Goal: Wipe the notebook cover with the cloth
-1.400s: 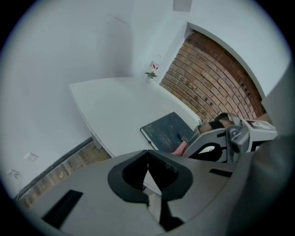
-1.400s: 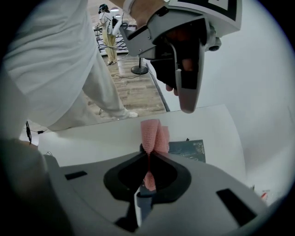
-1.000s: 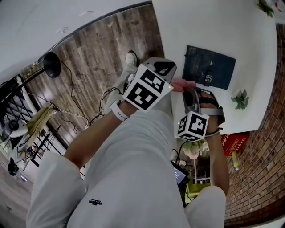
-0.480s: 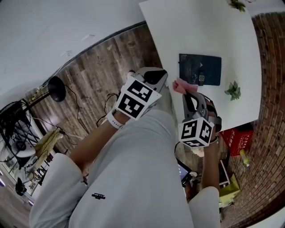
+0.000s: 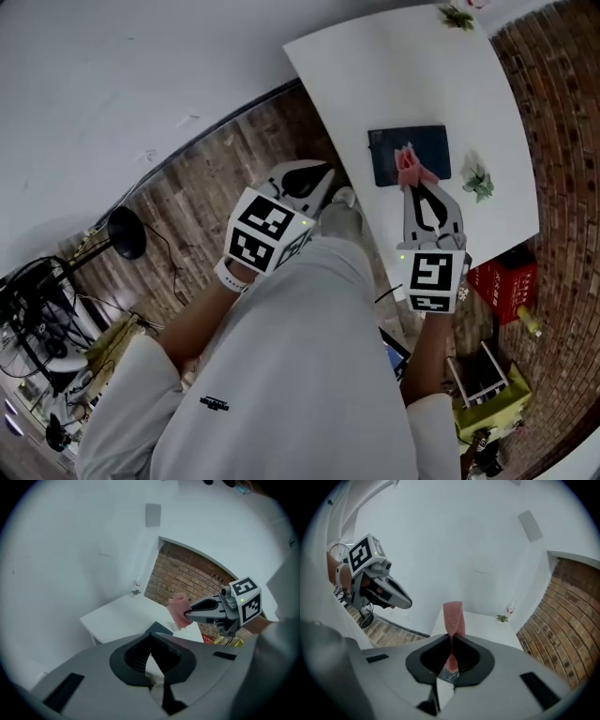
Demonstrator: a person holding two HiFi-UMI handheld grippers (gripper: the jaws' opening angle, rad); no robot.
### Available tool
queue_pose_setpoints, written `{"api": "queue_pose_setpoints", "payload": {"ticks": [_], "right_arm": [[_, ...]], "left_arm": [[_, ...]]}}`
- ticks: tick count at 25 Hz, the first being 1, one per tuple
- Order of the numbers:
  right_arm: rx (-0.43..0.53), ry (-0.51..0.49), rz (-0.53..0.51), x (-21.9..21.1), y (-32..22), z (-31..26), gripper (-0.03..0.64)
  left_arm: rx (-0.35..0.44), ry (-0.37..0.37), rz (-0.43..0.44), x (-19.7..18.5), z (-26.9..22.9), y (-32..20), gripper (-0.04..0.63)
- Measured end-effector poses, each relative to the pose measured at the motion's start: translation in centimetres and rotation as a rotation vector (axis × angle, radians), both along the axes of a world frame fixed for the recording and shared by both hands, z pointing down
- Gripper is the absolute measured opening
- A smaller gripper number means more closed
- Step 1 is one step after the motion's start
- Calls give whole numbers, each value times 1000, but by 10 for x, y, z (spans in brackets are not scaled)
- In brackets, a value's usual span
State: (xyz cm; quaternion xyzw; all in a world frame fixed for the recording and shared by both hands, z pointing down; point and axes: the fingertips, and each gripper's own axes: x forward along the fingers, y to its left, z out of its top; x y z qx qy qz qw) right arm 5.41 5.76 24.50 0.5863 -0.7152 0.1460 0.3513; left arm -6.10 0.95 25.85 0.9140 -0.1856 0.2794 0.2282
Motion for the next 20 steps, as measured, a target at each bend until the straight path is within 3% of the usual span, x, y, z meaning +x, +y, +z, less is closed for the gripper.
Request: {"api": "queue_pose_setpoints", "payload": {"ticks": [5, 10, 15, 20], "right_arm": [[130, -53, 138, 10, 1, -45, 28], [260, -28, 225, 16, 0, -90, 28], [399, -6, 302, 26, 17, -127, 28], [523, -54, 419, 33, 50, -148, 28]], "left_arm": [[56, 69, -10, -16, -37, -6, 19], [123, 147, -21, -28, -69, -27, 20], [224, 291, -42, -32, -114, -41, 18], [306, 363, -45, -35, -151, -40, 18]]}}
